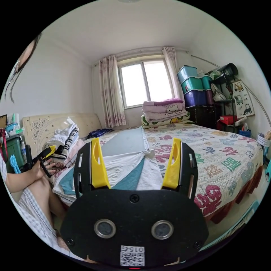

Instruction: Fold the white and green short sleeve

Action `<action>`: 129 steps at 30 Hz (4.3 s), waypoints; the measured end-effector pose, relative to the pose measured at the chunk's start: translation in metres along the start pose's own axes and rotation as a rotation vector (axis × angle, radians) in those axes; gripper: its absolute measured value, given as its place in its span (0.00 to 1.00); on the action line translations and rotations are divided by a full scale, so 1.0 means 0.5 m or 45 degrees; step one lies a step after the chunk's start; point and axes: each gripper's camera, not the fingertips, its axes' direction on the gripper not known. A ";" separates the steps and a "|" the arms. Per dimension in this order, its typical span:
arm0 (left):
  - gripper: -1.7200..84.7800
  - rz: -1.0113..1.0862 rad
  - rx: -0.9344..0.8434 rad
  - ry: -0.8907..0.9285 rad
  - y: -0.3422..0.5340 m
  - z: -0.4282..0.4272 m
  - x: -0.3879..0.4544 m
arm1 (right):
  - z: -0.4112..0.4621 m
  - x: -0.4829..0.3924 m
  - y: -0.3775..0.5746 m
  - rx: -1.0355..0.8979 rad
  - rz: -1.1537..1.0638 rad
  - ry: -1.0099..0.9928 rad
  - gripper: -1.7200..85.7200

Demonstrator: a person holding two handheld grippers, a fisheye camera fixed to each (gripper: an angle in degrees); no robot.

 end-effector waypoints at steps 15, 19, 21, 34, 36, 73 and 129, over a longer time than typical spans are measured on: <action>0.36 0.073 -0.080 0.024 0.025 0.024 0.016 | -0.065 0.127 -0.034 0.055 0.127 -0.131 0.23; 0.33 0.010 -0.059 0.044 0.025 0.024 -0.006 | -0.074 0.131 -0.038 0.035 0.075 -0.145 0.19; 0.31 -0.038 -0.045 0.067 0.026 0.024 -0.018 | -0.077 0.133 -0.038 0.029 0.060 -0.147 0.18; 0.03 0.056 -0.133 0.264 0.011 0.082 0.008 | -0.091 0.129 -0.025 -0.012 -0.059 -0.214 0.03; 0.02 0.096 -0.175 0.303 0.008 0.100 0.024 | -0.092 0.126 -0.021 -0.015 -0.072 -0.217 0.03; 0.11 0.253 -0.310 0.375 -0.090 0.244 0.140 | -0.067 0.035 0.072 -0.032 -0.103 -0.198 0.05; 0.03 0.716 -1.066 0.631 -0.194 0.607 0.341 | 0.190 -0.396 -0.209 -1.384 -0.886 -0.583 0.06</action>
